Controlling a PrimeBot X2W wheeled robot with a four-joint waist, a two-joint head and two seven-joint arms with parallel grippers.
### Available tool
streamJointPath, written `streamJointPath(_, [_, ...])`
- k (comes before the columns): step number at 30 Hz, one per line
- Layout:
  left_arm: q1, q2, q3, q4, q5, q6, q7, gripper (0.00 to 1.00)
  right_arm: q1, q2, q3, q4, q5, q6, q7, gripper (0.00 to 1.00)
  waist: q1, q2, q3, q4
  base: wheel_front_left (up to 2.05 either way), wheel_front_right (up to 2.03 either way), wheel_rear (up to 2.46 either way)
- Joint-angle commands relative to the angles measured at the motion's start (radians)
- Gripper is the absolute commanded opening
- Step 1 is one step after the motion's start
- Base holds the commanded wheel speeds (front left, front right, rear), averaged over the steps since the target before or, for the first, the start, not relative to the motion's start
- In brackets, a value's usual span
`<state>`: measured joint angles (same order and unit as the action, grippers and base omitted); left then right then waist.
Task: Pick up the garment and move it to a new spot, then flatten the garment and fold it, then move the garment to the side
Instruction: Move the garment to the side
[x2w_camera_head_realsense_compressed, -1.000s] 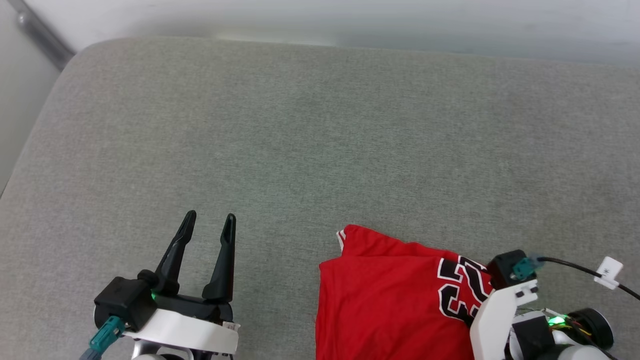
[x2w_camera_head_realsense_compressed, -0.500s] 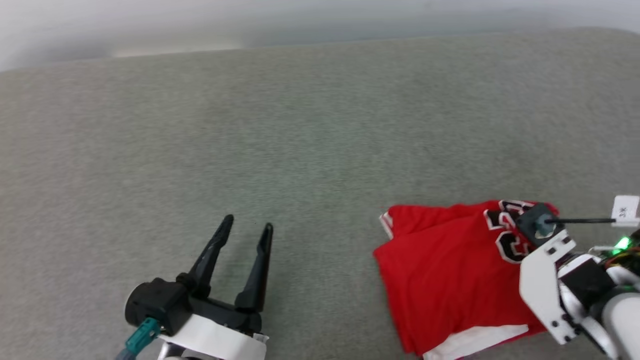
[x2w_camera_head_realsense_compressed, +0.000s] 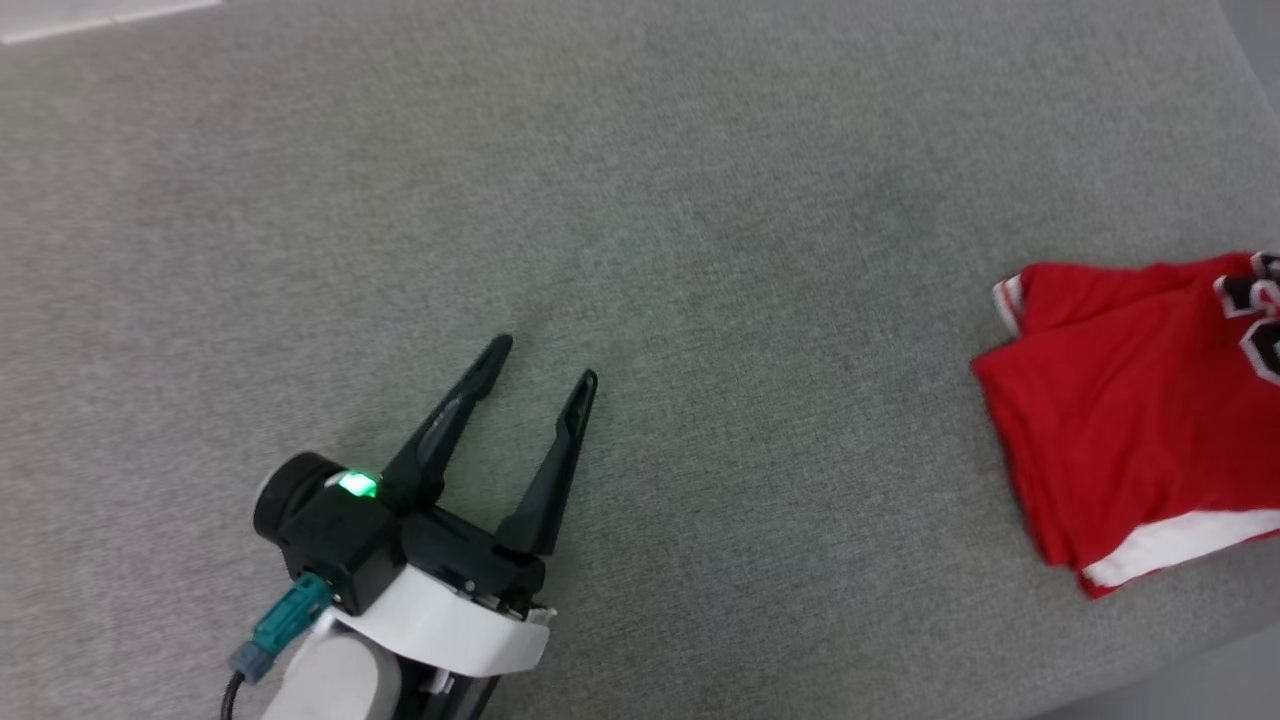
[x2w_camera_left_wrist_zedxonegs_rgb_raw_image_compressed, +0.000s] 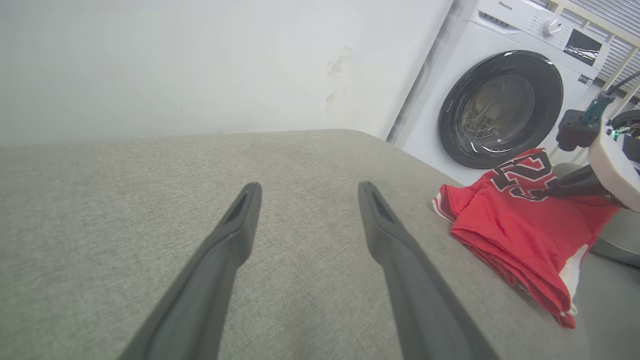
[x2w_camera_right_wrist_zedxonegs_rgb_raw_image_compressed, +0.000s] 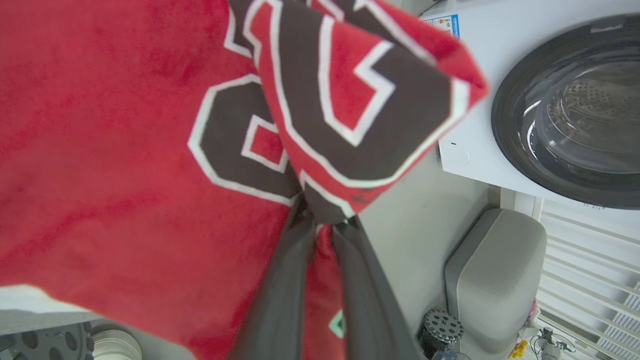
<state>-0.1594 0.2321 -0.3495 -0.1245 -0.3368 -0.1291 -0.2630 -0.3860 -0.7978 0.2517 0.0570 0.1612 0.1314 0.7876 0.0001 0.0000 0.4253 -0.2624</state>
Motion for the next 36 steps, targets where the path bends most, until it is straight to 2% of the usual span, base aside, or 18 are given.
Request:
streamJointPath(1, [-0.027,0.015,-0.003,-0.018,0.008,-0.002,-0.002,1.00,-0.043,-0.016,-0.020,0.037,0.008,-0.001,-0.035,0.00,-0.0001,0.0000,0.063,-0.042,0.00,0.00,0.00])
streamJointPath(7, [-0.080,0.053,-0.007,-0.085,0.014,-0.002,-0.002,1.00,-0.122,-0.028,-0.074,0.193,-0.010,-0.001,-0.164,0.00,-0.0001,0.0000,0.133,-0.038,0.00,0.00,0.00])
streamJointPath(13, [-0.112,0.090,-0.007,-0.150,0.025,-0.002,-0.002,1.00,-0.191,0.000,-0.151,0.340,-0.051,-0.001,-0.294,0.00,-0.0001,0.0000,0.207,-0.019,0.00,0.00,0.00])
streamJointPath(20, [-0.125,0.112,0.011,-0.196,0.034,-0.002,-0.002,1.00,-0.236,0.030,-0.240,0.475,-0.092,-0.002,-0.352,0.00,-0.0001,0.0000,0.251,0.006,0.00,0.00,0.00])
streamJointPath(24, [-0.125,0.109,0.016,-0.202,0.032,-0.002,-0.002,1.00,-0.248,0.057,-0.289,0.522,-0.110,-0.002,-0.349,0.00,-0.0001,0.0000,0.249,0.016,0.00,0.00,0.00])
streamJointPath(25, [-0.123,0.107,0.016,-0.199,0.030,-0.002,-0.002,1.00,-0.252,0.066,-0.302,0.524,-0.117,-0.001,-0.354,0.11,-0.0001,0.0000,0.244,0.017,0.00,0.00,0.00])
streamJointPath(26, [-0.121,0.103,0.016,-0.195,0.028,-0.002,-0.002,1.00,-0.255,0.076,-0.312,0.524,-0.125,-0.001,-0.356,0.96,-0.0001,0.0000,0.237,0.018,0.00,0.00,0.00])
streamJointPath(27, [-0.117,0.100,0.017,-0.189,0.027,-0.002,-0.002,1.00,-0.256,0.085,-0.320,0.526,-0.132,-0.001,-0.350,1.00,-0.0001,0.0000,0.227,0.019,0.00,0.00,0.00])
streamJointPath(33, [-0.093,0.064,0.046,-0.150,0.036,-0.001,-0.002,1.00,-0.260,0.124,-0.341,0.473,-0.151,-0.001,-0.300,1.00,-0.0001,0.0000,0.134,0.028,0.00,0.00,0.00])
streamJointPath(36, [-0.071,0.044,0.071,-0.130,0.029,-0.001,-0.002,1.00,-0.240,0.140,-0.332,0.402,-0.127,-0.001,-0.272,1.00,-0.0001,0.0000,0.067,0.044,0.00,0.00,0.00])
